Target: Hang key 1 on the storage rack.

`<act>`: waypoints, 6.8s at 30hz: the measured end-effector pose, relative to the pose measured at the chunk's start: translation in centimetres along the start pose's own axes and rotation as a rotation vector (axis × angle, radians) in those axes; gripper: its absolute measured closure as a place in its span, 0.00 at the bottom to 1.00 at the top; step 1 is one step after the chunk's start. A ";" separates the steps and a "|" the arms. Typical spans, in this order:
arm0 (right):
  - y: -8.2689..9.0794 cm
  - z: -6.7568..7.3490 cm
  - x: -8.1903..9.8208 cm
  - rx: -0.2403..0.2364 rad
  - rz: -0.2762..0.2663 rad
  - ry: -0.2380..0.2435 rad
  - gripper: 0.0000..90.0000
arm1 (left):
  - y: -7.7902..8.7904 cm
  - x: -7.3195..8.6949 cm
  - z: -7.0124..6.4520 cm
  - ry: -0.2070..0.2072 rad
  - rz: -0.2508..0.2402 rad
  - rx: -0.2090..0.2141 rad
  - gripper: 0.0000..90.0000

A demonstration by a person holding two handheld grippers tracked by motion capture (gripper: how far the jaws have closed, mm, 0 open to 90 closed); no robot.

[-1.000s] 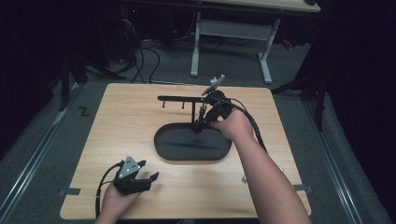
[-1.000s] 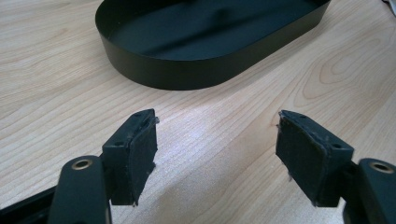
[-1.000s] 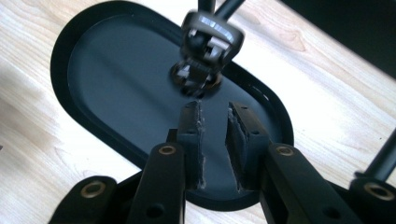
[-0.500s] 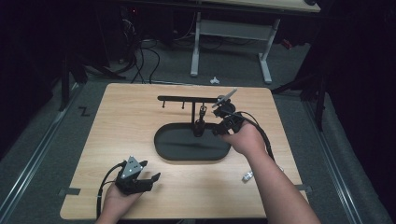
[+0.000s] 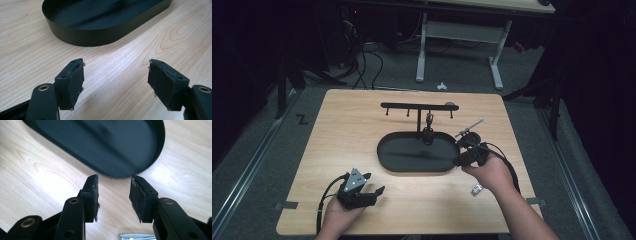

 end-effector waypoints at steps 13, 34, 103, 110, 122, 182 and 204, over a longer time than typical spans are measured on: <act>-1.8 -0.7 4.8 0.020 0.002 -0.018 0.62 | -0.2 0.1 0.0 0.002 0.008 0.000 0.33; -2.7 -6.1 8.9 0.078 -0.018 -0.132 0.61 | -0.4 0.2 -0.1 -0.003 0.018 0.005 0.33; -7.1 -9.8 8.3 0.104 0.095 -0.239 0.93 | -0.2 0.1 0.1 -0.004 0.011 -0.004 0.33; -7.1 -9.7 8.0 0.121 0.120 -0.218 0.93 | -0.2 0.1 0.0 -0.006 0.010 -0.003 0.33; -6.6 -9.6 8.0 0.107 0.124 -0.217 0.94 | -0.1 0.1 0.0 -0.005 0.013 -0.005 0.33; 3.7 -6.2 2.3 0.106 0.041 -0.051 0.94 | 0.0 0.0 0.0 -0.010 0.011 -0.004 0.33; 5.2 -4.5 -2.0 0.098 -0.014 -0.010 0.94 | 0.2 0.0 0.2 -0.009 0.005 -0.007 0.33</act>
Point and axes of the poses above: each handheld gripper's, and its own axes: y roughly backward along the jaws, x roughly out of its underside, z roughly to its left, the point moved 2 cm from there along -y, roughly forward along the jaws, and after that the axes turned 7 degrees about x, right-handed, at the moved point
